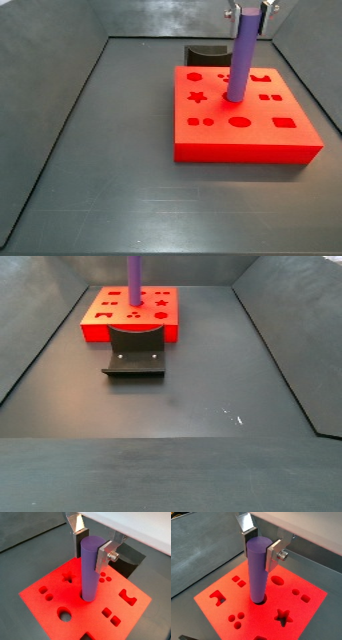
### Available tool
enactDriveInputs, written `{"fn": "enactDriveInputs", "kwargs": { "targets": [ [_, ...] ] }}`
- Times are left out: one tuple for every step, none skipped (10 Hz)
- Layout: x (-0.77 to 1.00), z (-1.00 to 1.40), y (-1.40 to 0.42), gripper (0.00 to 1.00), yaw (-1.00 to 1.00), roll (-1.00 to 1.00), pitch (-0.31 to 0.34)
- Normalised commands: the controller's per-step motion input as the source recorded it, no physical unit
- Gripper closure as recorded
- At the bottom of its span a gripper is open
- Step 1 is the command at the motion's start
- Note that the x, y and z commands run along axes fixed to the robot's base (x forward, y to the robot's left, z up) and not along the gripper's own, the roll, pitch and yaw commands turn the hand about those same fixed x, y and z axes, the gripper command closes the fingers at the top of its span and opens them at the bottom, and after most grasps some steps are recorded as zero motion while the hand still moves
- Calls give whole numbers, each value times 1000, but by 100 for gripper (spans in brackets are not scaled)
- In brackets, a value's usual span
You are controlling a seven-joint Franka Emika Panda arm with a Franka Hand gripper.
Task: Insert the round object.
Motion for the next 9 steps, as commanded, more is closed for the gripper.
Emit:
{"fn": "enactDriveInputs", "kwargs": {
  "targets": [
    [-200,-140,106,100,-49,-87,-50],
    [-317,-51,154,100,-129,-166,-114],
    [-240,-40,49,100,-97,-137,-104],
    [0,-51,0,100,0,-3,-51],
    [89,-166,-51,100,0,14,-27],
    [471,-409,-274,100,-143,63,17],
    [351,-617,-223,100,-163,51,0],
    [257,-714,-209,100,-157,54,-27],
    [0,-571,-69,100,0,74,-103]
  ]
}}
